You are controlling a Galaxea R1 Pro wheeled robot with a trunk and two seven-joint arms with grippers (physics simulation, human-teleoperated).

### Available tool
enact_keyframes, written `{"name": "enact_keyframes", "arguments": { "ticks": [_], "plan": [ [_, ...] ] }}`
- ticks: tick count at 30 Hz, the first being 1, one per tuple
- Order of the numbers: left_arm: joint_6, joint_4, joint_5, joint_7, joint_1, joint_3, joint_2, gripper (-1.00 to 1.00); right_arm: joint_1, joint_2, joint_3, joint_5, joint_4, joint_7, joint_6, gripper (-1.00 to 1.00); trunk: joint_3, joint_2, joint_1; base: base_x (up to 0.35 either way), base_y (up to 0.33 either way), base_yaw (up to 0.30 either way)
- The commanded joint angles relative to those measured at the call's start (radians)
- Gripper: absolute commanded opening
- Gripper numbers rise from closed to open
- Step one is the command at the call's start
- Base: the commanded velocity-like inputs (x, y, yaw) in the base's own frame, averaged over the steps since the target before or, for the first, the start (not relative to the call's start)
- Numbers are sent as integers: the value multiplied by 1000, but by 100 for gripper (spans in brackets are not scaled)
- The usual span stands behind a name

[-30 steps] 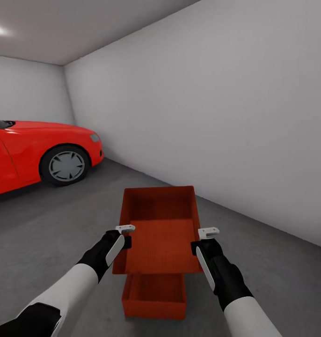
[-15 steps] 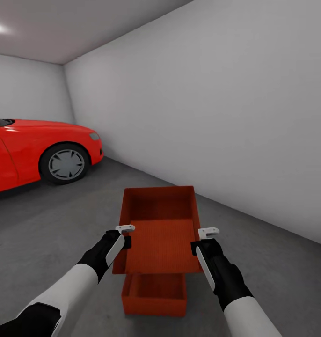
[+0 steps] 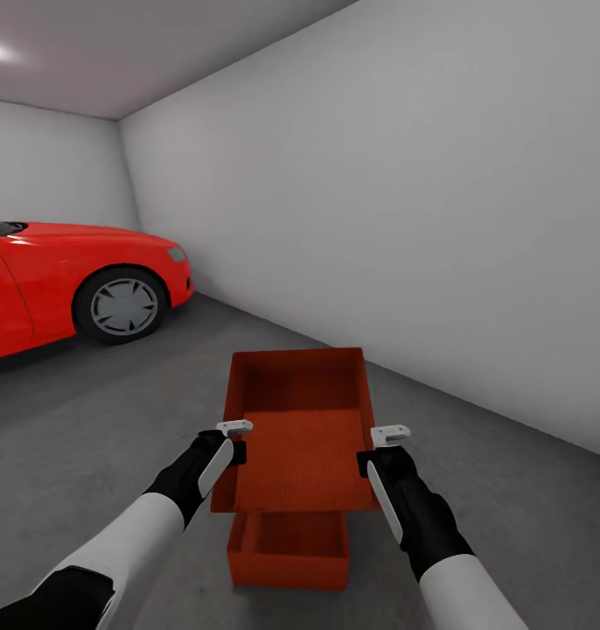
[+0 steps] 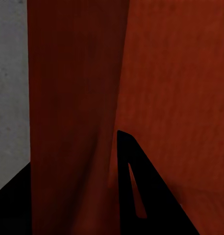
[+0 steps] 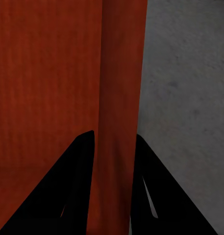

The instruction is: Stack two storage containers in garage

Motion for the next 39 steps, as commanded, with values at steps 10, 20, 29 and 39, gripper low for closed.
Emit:
{"name": "enact_keyframes", "arguments": {
  "ticks": [10, 20, 29, 39],
  "plan": [
    [-15, -2, -34, -7, 0, 4, -24, -100, 1, 27, 36, -26, 1, 4, -3, -100, 0, 0, 0, 0, 190, 0],
    [-15, -2, -34, -6, 0, 4, -24, -100, 1, 27, 36, -26, 0, 4, -2, -100, 0, 0, 0, 0, 31, 0],
    [-15, -1, -34, -5, 0, 4, -24, -100, 1, 27, 36, -26, 1, 4, -2, -100, -19, -42, 23, 0, 0, 0],
    [-15, 0, -34, -5, 0, 5, -24, -100, 1, 27, 36, -26, 0, 4, -2, -100, -50, -112, 61, 0, 0, 0]
  ]
}}
